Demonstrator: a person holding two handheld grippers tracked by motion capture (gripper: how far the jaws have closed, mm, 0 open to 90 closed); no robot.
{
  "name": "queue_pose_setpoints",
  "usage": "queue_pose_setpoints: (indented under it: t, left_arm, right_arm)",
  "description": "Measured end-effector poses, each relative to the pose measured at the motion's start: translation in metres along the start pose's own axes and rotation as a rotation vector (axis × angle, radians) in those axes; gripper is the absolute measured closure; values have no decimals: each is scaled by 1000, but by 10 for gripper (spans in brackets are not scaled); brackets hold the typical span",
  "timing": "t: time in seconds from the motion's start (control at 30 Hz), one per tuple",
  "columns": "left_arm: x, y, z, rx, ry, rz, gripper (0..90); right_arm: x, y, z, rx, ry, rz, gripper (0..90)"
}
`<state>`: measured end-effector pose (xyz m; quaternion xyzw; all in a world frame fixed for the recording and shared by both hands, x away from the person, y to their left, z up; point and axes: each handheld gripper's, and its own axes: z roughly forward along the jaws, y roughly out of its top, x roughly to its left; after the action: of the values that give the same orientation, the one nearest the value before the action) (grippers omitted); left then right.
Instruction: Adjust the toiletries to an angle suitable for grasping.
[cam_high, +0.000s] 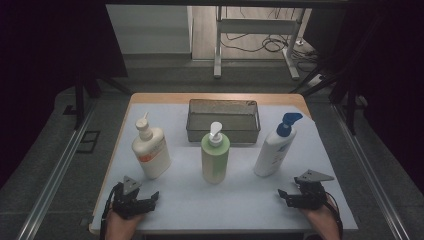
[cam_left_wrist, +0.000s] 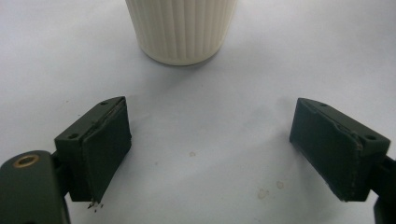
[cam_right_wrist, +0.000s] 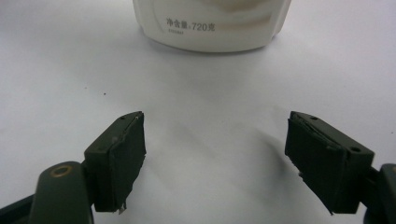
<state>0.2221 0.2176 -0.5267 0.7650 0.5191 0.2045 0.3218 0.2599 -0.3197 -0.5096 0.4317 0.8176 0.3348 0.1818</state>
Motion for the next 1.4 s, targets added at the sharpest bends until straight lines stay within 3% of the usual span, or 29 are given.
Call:
queue_pose_setpoints:
  t: [0.67,0.87,0.97,1.13,1.27,1.37,1.4]
  left_arm:
    - [0,-1,0,-4,2,-2,123]
    - [0,-1,0,-4,1,-2,123]
    - [0,-1,0,-4,1,-2,123]
    - [0,-1,0,-4,1,-2,123]
    - [0,-1,0,-5,1,-2,123]
    - [0,-1,0,-5,2,-2,123]
    - [0,-1,0,-5,1,-3,123]
  right_arm:
    - [-7,15,-6,-4,41,2,184]
    - [-16,23,-9,-11,50,58,182]
    - [-19,24,-10,-21,57,62,178]
    - [-25,31,-16,-32,36,69,279]
    - [-31,37,-19,-51,33,57,425]
    - [-33,41,-20,-56,30,59,453]
    - [-36,44,-21,-64,33,63,515]
